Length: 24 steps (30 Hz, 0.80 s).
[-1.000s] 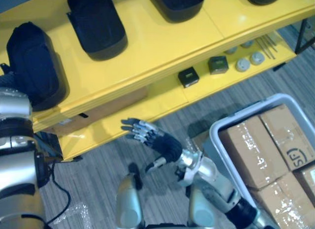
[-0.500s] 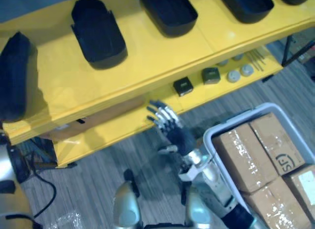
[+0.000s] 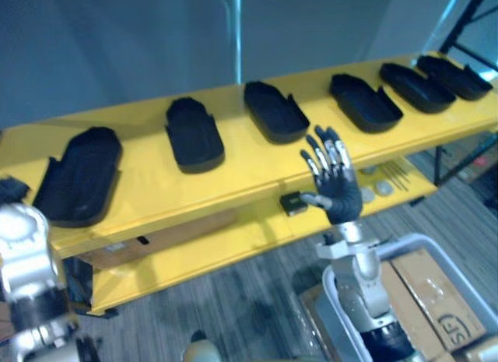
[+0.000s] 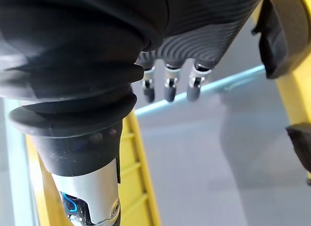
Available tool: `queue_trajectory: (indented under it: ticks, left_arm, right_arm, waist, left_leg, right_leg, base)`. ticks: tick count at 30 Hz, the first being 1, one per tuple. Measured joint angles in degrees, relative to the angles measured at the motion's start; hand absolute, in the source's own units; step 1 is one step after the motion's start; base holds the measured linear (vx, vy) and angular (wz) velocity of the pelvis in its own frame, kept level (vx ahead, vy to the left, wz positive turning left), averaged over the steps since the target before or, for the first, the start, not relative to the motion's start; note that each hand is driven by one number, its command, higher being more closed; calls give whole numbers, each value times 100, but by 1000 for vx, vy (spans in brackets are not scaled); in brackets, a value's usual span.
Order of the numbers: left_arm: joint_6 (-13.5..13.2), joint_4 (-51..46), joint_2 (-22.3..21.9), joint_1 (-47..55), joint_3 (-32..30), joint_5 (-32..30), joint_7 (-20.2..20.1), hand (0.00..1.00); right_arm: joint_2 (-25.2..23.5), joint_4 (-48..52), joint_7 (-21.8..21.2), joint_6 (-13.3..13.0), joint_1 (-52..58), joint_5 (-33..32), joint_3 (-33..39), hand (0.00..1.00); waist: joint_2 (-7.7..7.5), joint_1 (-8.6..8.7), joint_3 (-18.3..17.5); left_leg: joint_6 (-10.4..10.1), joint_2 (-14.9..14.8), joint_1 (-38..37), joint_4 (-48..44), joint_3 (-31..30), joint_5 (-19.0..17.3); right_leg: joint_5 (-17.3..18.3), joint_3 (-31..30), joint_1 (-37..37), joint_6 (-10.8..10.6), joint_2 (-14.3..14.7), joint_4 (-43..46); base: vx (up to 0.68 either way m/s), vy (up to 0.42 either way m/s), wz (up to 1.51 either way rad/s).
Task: Walk over and take plastic housings, then place them on the shelf
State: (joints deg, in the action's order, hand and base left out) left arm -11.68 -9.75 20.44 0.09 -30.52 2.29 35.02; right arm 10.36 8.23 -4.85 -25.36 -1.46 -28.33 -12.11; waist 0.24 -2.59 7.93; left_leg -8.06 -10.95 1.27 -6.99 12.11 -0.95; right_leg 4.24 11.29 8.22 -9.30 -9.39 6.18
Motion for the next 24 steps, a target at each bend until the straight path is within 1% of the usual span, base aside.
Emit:
queue_trajectory:
  ticks: [1, 3, 4, 6, 7, 8, 11, 13, 14, 15, 19, 21, 24]
  left_arm:
    - [25, -281, -227, 406, 33, -4, -357, 0]
    - [89, -495, -404, 794, 64, -7, -777, 0]
    - [257, -644, -565, 1104, 75, 6, -1137, 0]
    - [424, -750, -775, 1364, 97, 59, -1386, 0]
    - [540, -775, -953, 1544, 147, 267, -1595, 0]
    - [697, -779, -1133, 1721, 212, 566, -1763, 0]
    - [951, -785, -1527, 1920, 368, 1337, -1971, 0]
    - [1034, -785, -1633, 1981, 513, 1807, -1969, 0]
    - [1079, -785, -1668, 1998, 557, 1880, -1944, 100]
    - [1099, -781, -1679, 2014, 728, 2037, -1890, 100]
    - [1182, -710, -1678, 1928, 1284, 1915, -1851, 100]
    - [1225, -646, -1677, 1833, 1375, 1913, -1864, 100]
    - [1285, -419, -1623, 1704, 1387, 1746, -2029, 100]
  right_arm:
    - [-78, 37, 0, 67, 145, 68, 60, 0]
    - [-135, 53, -2, 120, 276, 126, 86, 0]
    - [-147, 126, -1, 197, 391, 130, 87, 0]
    - [-153, 265, 0, 236, 470, 149, 91, 0]
    - [-152, 353, 0, 289, 512, 215, 95, 0]
    - [-155, 385, 3, 318, 533, 217, 89, 0]
    - [-195, 388, 68, 325, 543, 224, 84, 0]
    - [-205, 386, 115, 386, 553, 227, 42, 0]
    - [-225, 387, 117, 389, 554, 227, 30, 0]
    - [-252, 388, 119, 389, 554, 227, -12, 0]
    - [-235, 386, 123, 429, 554, 225, -227, 0]
    - [-208, 383, 127, 442, 554, 222, -229, 0]
    - [-113, 382, 120, 443, 560, 216, -226, 0]
  waist:
    - [7, -12, -16]
    - [7, -36, -16]
    - [11, -75, -14]
    - [30, -120, -5]
    - [57, -139, -8]
    - [109, -149, -20]
    - [176, -150, -48]
    - [142, -202, -53]
    - [124, -203, -64]
    - [87, -202, -55]
    - [-39, -174, 22]
    - [-81, -149, 53]
    - [-77, -115, 66]
  left_leg:
    - [9, 45, -1, 72, -32, 50]
    - [15, 96, 5, 138, -59, 99]
    - [44, 155, -4, 261, -74, 167]
    - [31, 215, -4, 435, -87, 252]
    - [28, 257, -5, 579, -111, 372]
    - [17, 280, -14, 756, -173, 498]
    - [18, 269, -6, 1165, -252, 865]
    - [7, 257, -12, 1164, -273, 908]
    - [9, 258, -13, 1164, -277, 909]
    - [19, 261, -13, 1164, -298, 922]
    - [19, 267, -8, 1165, -328, 933]
    - [20, 266, -3, 1165, -321, 934]
    - [29, 259, 49, 1164, -243, 940]
  right_leg:
    - [-7, 43, 10, 4, -32, -21]
    - [-7, 148, 49, 5, -66, -75]
    - [-7, 162, 68, 6, -99, -144]
    - [-4, 226, 62, 10, -130, -232]
    - [22, 279, 38, 44, -145, -286]
    - [73, 304, -43, 122, -138, -267]
    - [109, 437, -216, 133, -97, -204]
    - [106, 449, -215, 130, -87, -178]
    - [103, 452, -215, 124, -89, -170]
    - [86, 460, -216, 98, -91, -154]
    - [82, 473, -232, 90, -100, -97]
    - [81, 466, -246, 89, -100, -62]
    - [75, 414, -354, 82, -103, -9]
  base:
    - [-42, 33, 14]
    - [-77, 21, 13]
    - [-100, 18, 11]
    - [-91, 5, 10]
    - [-145, -8, 12]
    - [-141, -10, 18]
    - [-100, -10, 19]
    - [-24, -5, 6]
    - [0, 0, 0]
    - [-6, -7, 3]
    - [-2, -1, 1]
    - [5, -4, -2]
    - [6, -6, -8]
